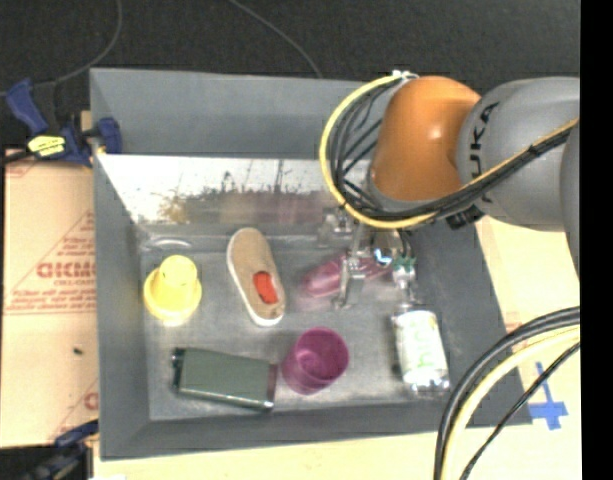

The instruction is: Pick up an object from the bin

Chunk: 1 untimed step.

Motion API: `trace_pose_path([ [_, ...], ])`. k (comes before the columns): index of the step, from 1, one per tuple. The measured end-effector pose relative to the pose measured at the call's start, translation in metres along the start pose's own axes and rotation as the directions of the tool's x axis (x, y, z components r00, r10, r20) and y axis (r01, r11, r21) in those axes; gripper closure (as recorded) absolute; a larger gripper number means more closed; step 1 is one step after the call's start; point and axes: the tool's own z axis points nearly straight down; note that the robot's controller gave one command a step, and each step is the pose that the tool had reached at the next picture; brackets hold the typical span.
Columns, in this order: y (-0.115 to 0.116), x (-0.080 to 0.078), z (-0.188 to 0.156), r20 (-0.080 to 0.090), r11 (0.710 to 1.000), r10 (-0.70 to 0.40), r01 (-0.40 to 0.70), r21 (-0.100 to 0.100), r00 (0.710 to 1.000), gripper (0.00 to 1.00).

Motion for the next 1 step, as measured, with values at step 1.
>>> trace_pose_path([
  [1, -0.0002, -0.0016, -0.0051, 0.008, 1.0, 0.0, 0.0, 0.0, 1.0, 0.0],
])
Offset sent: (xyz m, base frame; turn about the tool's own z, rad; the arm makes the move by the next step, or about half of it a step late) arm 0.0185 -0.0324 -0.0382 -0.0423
